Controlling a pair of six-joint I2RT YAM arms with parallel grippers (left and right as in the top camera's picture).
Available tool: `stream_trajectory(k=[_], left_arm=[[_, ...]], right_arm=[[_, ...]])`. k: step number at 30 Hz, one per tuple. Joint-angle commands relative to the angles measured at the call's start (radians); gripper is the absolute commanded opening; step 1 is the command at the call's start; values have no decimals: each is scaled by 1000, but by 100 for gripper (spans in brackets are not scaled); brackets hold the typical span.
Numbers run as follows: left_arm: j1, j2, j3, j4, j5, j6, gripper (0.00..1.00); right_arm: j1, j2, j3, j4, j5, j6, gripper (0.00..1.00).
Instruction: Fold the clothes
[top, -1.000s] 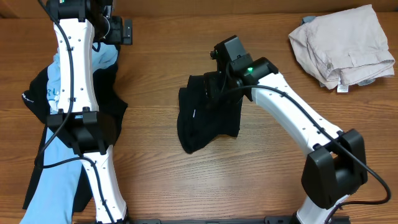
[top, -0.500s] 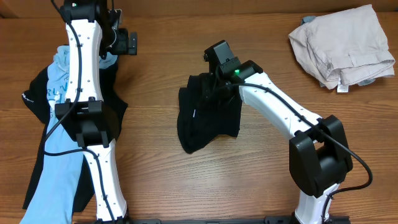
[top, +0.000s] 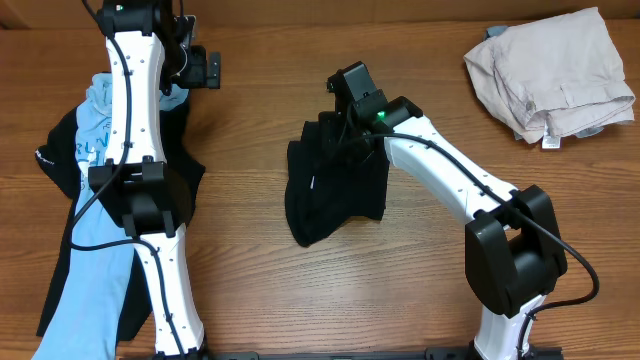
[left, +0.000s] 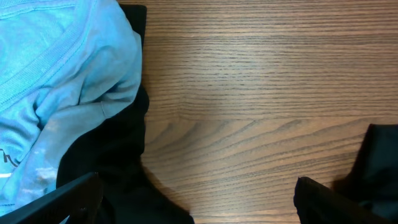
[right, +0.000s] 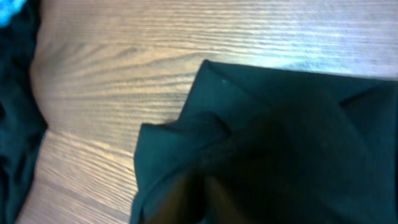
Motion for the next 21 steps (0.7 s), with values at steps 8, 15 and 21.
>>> stream_trajectory(k=[8,15,21], left_arm=[[8,2,1,-3,3,-10,100],[7,2,1,-7,4,-10,100],[8,2,1,-6,3,-10,100]], right_arm=[[32,48,21,-10,13,-54,52],[34,48,24,0,25,-81,8],[21,10,82,-27,28,-98,4]])
